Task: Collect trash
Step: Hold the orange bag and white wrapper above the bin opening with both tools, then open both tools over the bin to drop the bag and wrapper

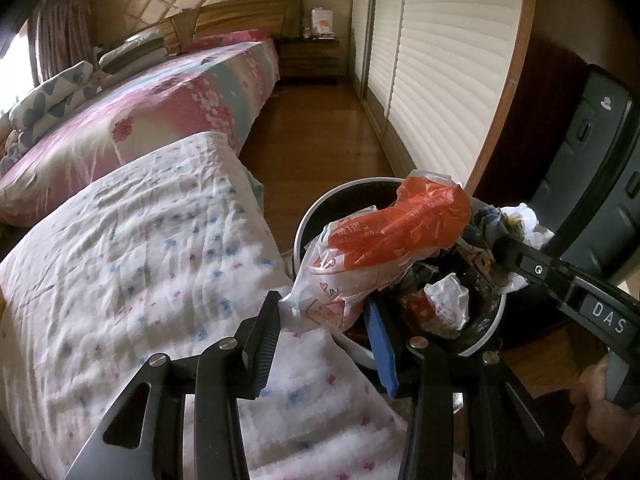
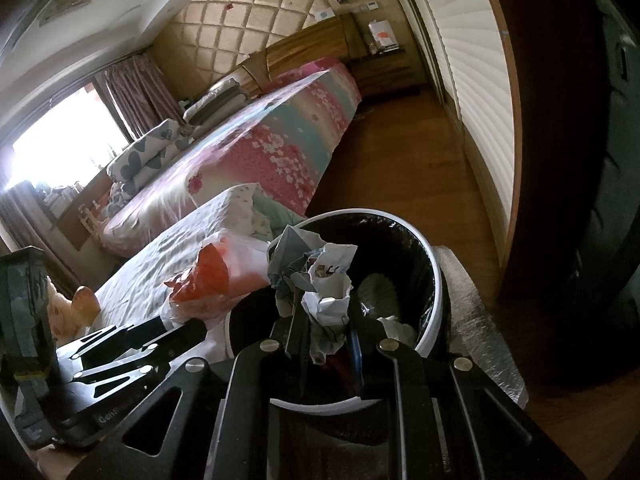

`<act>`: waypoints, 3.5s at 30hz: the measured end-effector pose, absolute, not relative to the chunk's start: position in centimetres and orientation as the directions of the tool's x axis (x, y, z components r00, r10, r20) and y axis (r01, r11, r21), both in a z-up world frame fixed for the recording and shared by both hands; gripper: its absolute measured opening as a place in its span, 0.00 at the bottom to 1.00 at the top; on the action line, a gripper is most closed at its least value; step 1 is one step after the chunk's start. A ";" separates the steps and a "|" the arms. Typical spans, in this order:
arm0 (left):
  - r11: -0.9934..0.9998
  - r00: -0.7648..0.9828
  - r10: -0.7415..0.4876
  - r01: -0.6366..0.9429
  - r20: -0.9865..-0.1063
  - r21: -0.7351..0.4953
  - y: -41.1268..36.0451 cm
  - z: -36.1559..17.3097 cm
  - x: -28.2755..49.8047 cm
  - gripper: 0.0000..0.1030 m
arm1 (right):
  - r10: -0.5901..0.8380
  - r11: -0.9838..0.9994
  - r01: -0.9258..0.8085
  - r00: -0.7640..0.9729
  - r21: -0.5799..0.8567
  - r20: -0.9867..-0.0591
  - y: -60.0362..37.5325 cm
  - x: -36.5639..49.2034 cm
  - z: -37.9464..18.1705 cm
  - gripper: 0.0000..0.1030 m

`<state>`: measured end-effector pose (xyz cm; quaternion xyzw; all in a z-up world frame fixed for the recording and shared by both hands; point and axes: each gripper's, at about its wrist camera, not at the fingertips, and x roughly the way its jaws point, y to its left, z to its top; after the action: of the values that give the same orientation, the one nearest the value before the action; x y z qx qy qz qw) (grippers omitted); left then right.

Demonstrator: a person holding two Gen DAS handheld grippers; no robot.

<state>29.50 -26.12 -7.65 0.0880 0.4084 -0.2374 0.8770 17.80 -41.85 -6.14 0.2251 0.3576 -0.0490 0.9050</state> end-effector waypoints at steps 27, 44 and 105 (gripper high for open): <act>0.872 0.533 -0.328 0.488 -0.780 -0.034 -27.6 -8.4 31.3 0.40 | 0.101 0.884 0.254 0.717 0.393 -0.690 -42.5 19.3 -6.9 0.17; 0.871 0.530 -0.330 0.490 -0.781 -0.035 -27.8 -8.5 31.6 0.40 | 0.102 0.883 0.255 0.716 0.394 -0.690 -42.6 19.3 -6.9 0.17; 0.873 0.537 -0.319 0.486 -0.781 -0.022 -27.4 -8.3 31.3 0.69 | 0.092 0.872 0.278 0.716 0.404 -0.692 -43.5 19.6 -7.0 0.56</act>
<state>31.28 -27.41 -8.29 0.0994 0.4220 -0.2311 0.8710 19.57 -43.54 -7.03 0.2479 0.3732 -0.0521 0.8925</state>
